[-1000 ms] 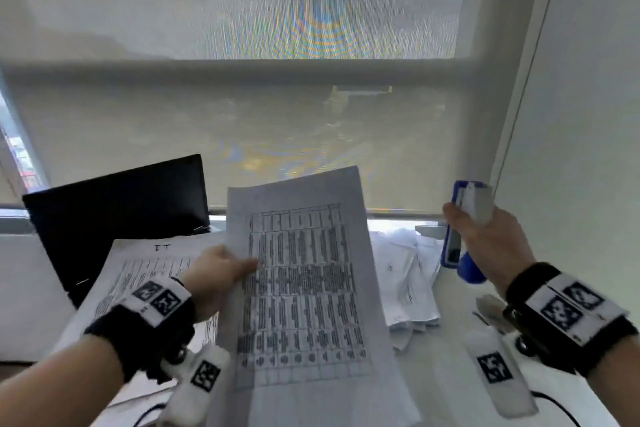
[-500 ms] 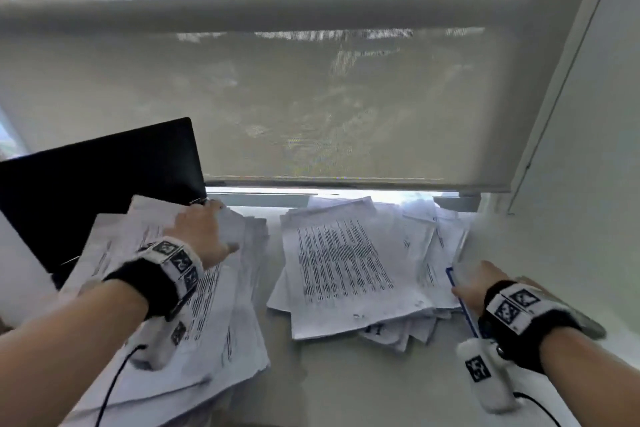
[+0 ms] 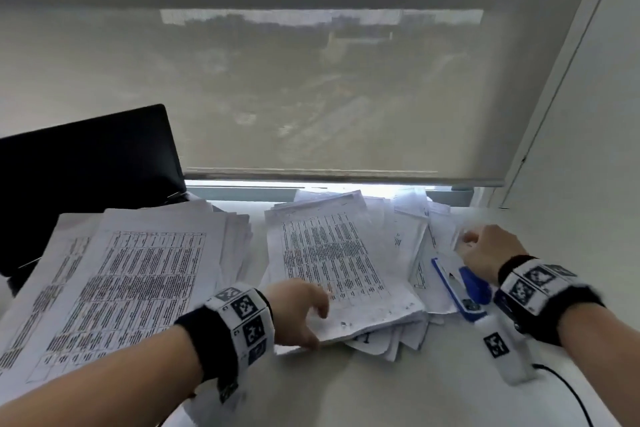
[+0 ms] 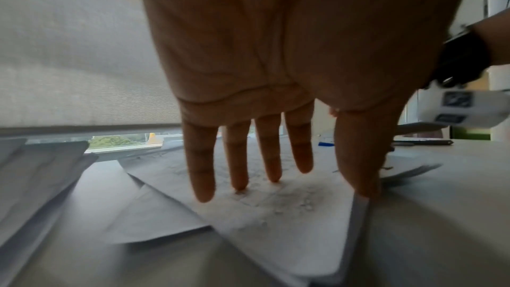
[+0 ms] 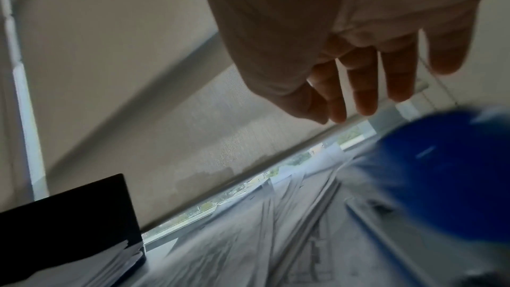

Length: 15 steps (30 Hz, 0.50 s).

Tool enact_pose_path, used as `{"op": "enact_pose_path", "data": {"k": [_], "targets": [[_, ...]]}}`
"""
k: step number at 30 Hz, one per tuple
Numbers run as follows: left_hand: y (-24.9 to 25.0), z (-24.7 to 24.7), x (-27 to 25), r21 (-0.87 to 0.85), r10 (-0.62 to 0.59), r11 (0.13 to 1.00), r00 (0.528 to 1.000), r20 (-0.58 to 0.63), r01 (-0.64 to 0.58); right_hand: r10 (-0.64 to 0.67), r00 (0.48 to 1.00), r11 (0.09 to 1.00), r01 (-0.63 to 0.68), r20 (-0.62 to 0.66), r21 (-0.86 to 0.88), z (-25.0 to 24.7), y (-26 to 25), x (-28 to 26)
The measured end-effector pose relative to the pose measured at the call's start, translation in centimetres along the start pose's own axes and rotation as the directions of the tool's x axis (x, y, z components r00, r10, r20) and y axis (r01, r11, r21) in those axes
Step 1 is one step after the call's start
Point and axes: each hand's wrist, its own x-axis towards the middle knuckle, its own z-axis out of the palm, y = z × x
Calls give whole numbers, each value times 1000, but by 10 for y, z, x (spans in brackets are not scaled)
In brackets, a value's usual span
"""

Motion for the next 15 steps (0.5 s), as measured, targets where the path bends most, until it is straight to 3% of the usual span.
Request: {"op": "enact_pose_path", "data": {"k": [6,9,12,15], "targets": [[10,-6,-9,70,30,997,995,-98,-23,99,984,982,-73,146,-176,-9,42,-32],[17,-17,-19,108,25,994,978,-207,-3,132,987,959,-102,97,-263,0,57,-39],[26,-24,-39,18,67,998,958,-279,-64,212,975,930,-180,69,-321,2,69,-46],[43,-19,-69,-31,174,983,975,-140,-180,199,980,919,-192,-16,-344,-7,68,-65]]}}
